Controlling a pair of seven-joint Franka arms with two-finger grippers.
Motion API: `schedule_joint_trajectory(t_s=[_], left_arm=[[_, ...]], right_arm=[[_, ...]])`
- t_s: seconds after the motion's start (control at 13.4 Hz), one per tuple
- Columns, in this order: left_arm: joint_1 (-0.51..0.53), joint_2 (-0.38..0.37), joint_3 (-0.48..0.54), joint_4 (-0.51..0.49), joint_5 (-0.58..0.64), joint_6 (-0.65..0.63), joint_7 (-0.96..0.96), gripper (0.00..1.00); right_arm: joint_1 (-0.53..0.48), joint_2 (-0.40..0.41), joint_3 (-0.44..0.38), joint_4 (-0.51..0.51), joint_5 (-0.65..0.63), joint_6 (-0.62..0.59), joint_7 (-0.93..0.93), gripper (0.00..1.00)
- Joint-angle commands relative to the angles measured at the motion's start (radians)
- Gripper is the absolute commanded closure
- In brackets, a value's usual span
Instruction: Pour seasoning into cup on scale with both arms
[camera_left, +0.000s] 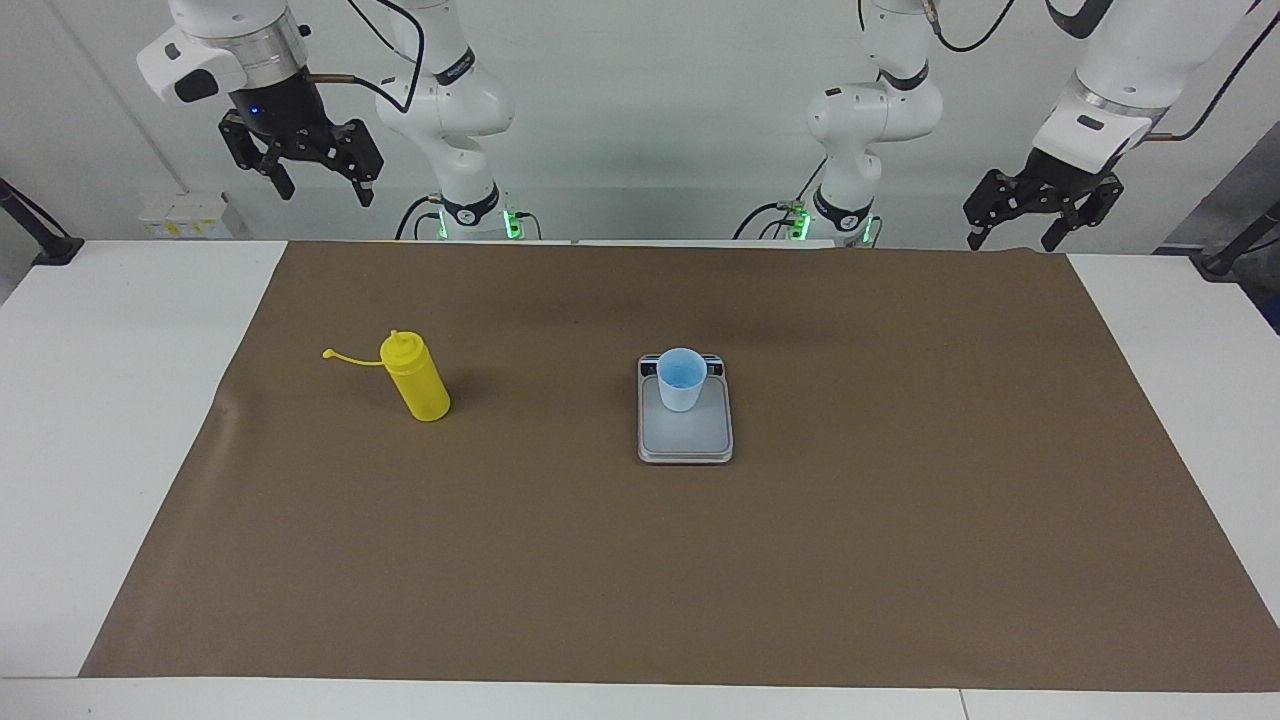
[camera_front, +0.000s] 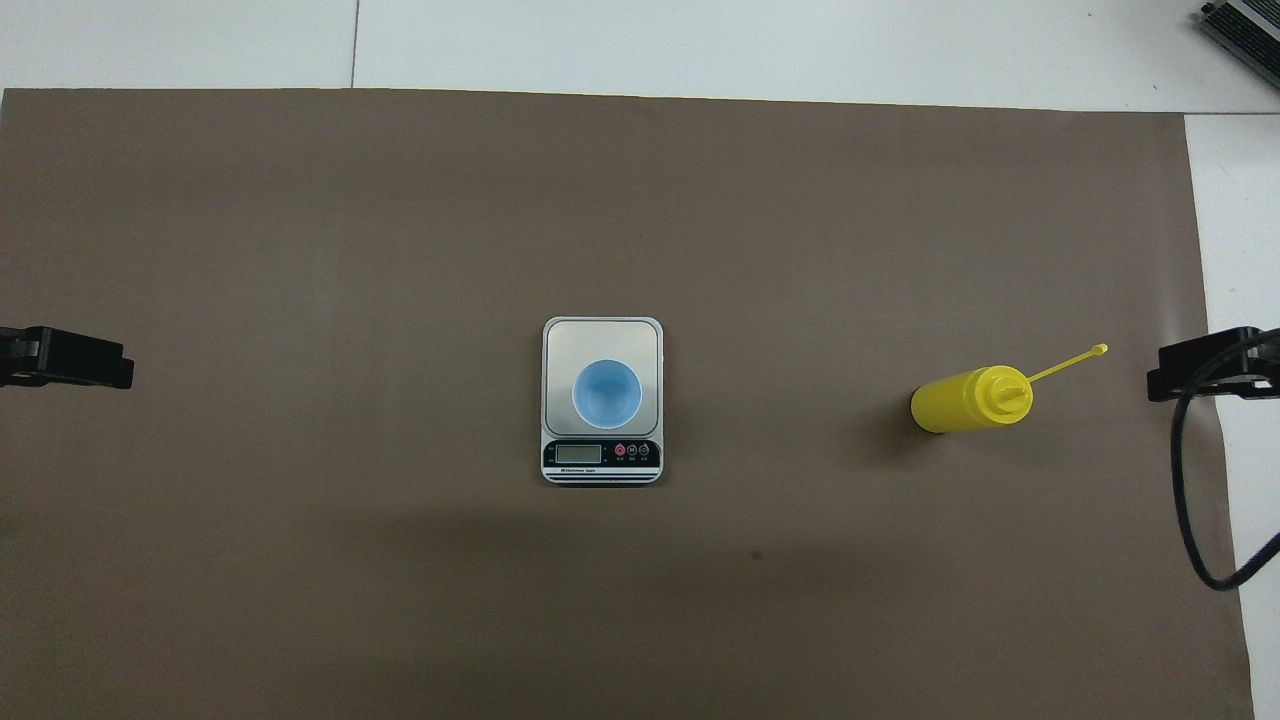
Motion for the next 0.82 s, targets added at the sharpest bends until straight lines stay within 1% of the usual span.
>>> schedule_joint_trajectory(t_s=[0.0,0.07,0.15,0.75], left_arm=[[0.013,-0.031,-0.006,-0.036,-0.004,0.017,0.013,0.0],[0.013,-0.031,-0.006,-0.036,-0.004,0.017,0.013,0.0],[0.013,-0.031,-0.006,-0.036,-0.004,0.017,0.013,0.0],[0.013,-0.031,-0.006,-0.036,-0.004,0.015,0.013,0.0]], right_arm=[[-0.006,-0.059,0.003,-0.167,0.021,0.129,0.017,0.0],[-0.006,-0.079,0.003,-0.207,0.021,0.143,0.018,0.0],[-0.006,-0.084,0.002,-0.216,0.021,0.144,0.023,0.0],[-0.005,-0.082,0.005,-0.209,0.014,0.142,0.025,0.0]])
